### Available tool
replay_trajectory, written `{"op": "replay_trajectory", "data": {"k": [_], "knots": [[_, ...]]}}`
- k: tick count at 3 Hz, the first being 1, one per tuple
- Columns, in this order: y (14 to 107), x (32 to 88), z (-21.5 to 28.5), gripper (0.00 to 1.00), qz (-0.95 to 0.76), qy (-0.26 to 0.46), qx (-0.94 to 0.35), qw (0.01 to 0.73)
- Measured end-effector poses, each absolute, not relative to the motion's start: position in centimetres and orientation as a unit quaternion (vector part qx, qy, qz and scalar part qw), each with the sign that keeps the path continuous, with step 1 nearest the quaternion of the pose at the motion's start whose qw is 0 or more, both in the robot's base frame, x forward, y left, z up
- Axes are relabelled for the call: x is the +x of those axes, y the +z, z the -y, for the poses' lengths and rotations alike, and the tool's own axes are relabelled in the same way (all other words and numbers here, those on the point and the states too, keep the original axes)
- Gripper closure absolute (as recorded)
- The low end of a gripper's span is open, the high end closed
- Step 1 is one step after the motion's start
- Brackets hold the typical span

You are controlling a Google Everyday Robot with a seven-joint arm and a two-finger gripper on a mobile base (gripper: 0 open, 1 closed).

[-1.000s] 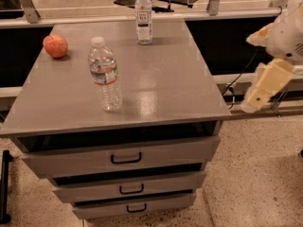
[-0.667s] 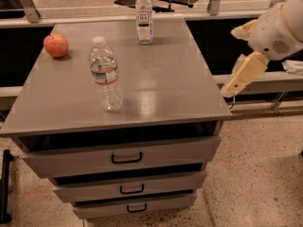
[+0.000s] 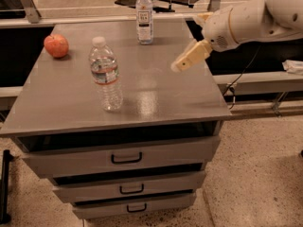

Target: Knock blue plastic bottle over

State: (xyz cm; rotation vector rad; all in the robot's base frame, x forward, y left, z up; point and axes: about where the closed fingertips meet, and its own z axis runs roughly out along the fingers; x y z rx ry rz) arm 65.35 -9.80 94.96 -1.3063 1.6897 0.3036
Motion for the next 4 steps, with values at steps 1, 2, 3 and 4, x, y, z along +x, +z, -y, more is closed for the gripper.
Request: {"op": "replay_trajectory", "data": {"k": [1, 2, 3, 4], "knots": [[96.1, 69.7, 5.5, 0.00, -0.672, 0.143, -0.510, 0.518], [96.1, 69.6, 5.5, 0.00, -0.672, 0.143, -0.510, 0.518], [96.1, 70.8, 4.9, 0.00, -0.675, 0.143, -0.488, 0.535], [96.1, 74.6, 3.3, 0.00, -0.674, 0.157, -0.430, 0.580]]}}
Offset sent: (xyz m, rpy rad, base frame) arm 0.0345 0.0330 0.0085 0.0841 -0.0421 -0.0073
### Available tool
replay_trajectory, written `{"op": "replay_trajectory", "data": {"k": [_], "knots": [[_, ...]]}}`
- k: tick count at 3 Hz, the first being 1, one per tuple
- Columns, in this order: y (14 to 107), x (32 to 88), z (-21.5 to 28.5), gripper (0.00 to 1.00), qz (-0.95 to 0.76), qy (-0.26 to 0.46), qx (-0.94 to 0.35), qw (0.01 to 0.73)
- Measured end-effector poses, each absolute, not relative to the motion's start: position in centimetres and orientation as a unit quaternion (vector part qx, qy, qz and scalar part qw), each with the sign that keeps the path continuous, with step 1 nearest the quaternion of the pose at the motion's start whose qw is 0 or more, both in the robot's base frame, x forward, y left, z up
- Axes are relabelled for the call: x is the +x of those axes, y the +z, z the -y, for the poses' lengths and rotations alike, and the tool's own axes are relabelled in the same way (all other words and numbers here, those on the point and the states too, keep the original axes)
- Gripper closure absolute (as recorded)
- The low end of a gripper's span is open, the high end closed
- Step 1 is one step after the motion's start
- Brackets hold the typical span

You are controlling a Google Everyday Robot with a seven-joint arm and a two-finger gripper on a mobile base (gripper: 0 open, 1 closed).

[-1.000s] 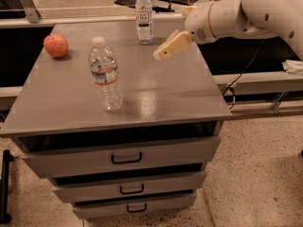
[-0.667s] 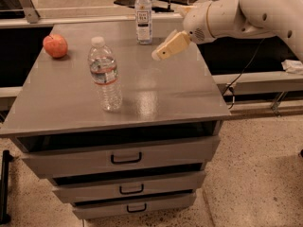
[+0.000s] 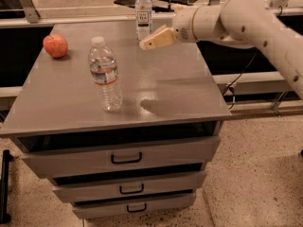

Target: Knock blue plastic bottle over

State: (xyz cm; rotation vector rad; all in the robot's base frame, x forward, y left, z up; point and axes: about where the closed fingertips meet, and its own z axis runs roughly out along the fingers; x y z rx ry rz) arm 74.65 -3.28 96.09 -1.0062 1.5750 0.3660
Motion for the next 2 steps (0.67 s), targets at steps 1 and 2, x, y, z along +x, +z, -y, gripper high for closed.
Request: {"op": "replay_trajectory", "data": {"k": [1, 2], "knots": [[95.8, 79.3, 2.2, 0.00, -0.665, 0.177, -0.373, 0.623], [95.1, 83.5, 1.0, 0.00, -0.655, 0.199, -0.337, 0.646]]}}
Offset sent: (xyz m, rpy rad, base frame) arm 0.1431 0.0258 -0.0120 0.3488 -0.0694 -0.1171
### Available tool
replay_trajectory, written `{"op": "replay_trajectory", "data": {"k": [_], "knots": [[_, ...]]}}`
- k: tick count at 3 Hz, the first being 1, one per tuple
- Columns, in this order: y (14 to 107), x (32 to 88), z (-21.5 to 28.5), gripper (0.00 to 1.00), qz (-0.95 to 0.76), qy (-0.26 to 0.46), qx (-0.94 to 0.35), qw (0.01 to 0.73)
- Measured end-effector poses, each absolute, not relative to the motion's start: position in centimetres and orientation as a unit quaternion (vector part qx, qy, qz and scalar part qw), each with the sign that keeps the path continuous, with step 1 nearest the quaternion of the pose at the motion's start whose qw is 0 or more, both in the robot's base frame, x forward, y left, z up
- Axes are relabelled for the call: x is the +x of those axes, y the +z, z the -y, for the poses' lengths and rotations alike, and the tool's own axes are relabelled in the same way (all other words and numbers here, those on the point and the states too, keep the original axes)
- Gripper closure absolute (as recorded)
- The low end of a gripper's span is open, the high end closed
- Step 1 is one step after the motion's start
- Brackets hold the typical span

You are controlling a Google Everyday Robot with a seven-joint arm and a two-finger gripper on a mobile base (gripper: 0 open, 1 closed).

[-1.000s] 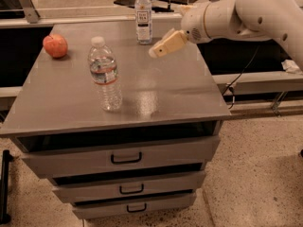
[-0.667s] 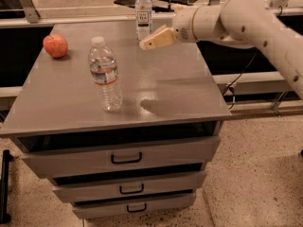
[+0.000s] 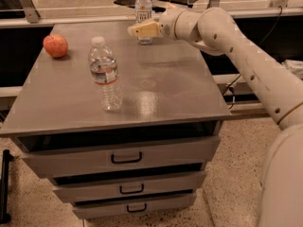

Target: Knock blue plastic bottle over

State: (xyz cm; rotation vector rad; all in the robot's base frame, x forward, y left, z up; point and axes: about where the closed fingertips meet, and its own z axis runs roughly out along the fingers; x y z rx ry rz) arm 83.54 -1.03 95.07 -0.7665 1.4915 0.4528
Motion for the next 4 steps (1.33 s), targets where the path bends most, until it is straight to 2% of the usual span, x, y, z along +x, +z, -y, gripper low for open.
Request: {"op": "replay_trajectory", "data": {"k": [2, 3, 4], "knots": [[94.3, 88.9, -2.2, 0.00, -0.662, 0.228, -0.325, 0.636], [93.8, 90.0, -2.4, 0.17, -0.676, 0.209, -0.323, 0.628], [93.5, 90.7, -1.4, 0.50, -0.688, 0.180, -0.313, 0.629]]}}
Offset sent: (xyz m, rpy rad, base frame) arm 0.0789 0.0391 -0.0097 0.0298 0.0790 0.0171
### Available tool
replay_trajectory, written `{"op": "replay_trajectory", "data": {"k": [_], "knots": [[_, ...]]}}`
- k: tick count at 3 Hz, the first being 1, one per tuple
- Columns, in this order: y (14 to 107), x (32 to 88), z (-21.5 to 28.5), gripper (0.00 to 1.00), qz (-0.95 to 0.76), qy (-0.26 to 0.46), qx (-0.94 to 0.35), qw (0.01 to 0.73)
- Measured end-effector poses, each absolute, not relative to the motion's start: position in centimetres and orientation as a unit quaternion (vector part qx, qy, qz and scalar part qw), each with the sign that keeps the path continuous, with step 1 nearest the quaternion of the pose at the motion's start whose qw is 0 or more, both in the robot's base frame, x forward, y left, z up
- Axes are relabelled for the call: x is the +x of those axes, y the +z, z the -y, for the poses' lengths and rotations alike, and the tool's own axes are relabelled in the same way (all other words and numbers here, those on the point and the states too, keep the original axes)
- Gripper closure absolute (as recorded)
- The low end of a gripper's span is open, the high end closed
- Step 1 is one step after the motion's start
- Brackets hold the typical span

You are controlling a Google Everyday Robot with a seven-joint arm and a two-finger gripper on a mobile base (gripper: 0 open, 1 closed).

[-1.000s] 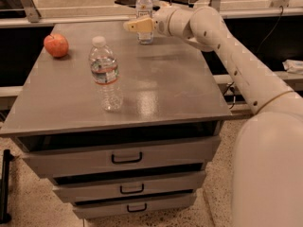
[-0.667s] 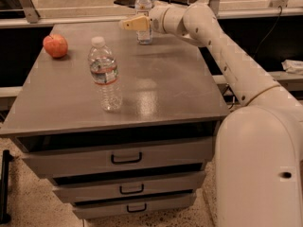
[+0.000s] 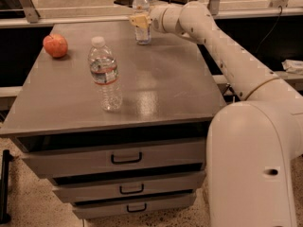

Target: Knock blue plastic bottle over

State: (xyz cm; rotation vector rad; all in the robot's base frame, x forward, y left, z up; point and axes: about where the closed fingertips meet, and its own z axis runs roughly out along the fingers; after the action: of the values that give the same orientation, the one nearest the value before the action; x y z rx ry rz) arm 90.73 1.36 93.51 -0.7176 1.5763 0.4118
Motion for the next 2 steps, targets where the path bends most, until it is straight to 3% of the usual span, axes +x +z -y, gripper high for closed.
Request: {"op": "replay_trajectory", "data": {"k": [2], "knots": [[98.3, 89.2, 1.1, 0.96, -0.664, 0.158, -0.330, 0.652]]}}
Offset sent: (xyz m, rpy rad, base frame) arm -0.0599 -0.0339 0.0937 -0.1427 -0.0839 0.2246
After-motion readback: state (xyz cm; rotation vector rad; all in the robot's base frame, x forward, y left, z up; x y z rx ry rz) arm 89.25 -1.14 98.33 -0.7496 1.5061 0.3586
